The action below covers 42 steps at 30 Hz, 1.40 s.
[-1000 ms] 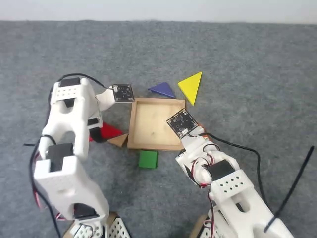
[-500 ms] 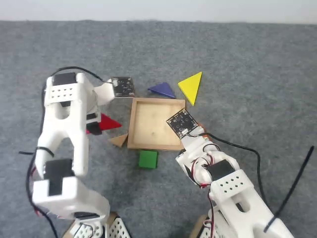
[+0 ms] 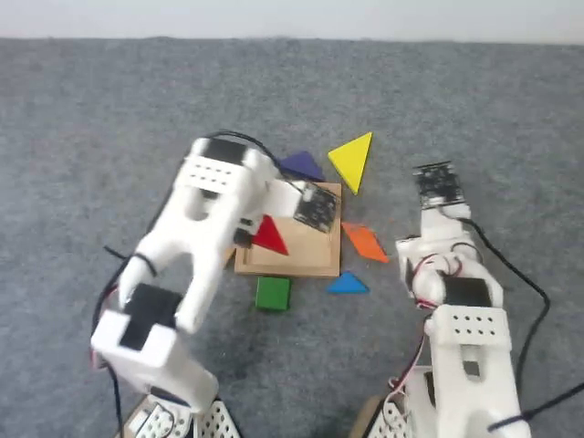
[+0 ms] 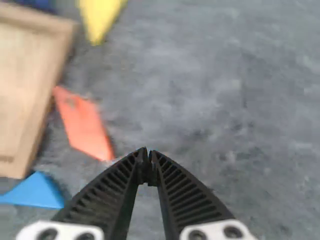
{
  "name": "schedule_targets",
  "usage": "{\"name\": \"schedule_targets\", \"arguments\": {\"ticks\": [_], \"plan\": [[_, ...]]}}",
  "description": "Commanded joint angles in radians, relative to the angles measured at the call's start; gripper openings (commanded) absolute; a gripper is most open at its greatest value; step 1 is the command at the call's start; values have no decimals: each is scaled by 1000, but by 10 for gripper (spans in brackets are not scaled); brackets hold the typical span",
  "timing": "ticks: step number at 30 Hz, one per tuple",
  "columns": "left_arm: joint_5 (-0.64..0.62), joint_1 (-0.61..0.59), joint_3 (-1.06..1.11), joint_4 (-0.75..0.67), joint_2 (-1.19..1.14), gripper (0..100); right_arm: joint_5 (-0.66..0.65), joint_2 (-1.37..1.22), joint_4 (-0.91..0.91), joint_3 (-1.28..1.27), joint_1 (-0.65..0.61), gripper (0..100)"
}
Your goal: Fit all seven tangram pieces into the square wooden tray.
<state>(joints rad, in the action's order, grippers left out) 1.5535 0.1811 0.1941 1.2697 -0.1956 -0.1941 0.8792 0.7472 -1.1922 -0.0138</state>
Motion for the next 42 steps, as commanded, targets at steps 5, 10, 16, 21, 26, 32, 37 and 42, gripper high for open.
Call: {"name": "schedule_targets", "arguments": {"ticks": [5, 10, 16, 21, 26, 32, 37, 42], "plan": [[74, 41, -35, -129, -94, 94, 12, -5, -28, 44, 1, 6], [55, 34, -35, -172, -129, 160, 11, -5, -30, 37, -36, 6], [-44, 34, -54, -221, -130, 318, 5, -5, -30, 37, -51, 6], [-95, 32, -171, -138, -130, 321, 3, -5, -30, 37, -50, 6], [-150, 2, -363, 35, -130, 321, 3, -5, -30, 37, -50, 6], [-261, -132, -625, 318, -130, 282, -2, -15, -28, 37, -50, 6], [-540, -284, -740, 485, -129, 133, -100, -18, -19, 38, -105, 6], [-825, -499, -661, 437, -74, 62, -190, -25, 88, 126, -239, 6]]}}
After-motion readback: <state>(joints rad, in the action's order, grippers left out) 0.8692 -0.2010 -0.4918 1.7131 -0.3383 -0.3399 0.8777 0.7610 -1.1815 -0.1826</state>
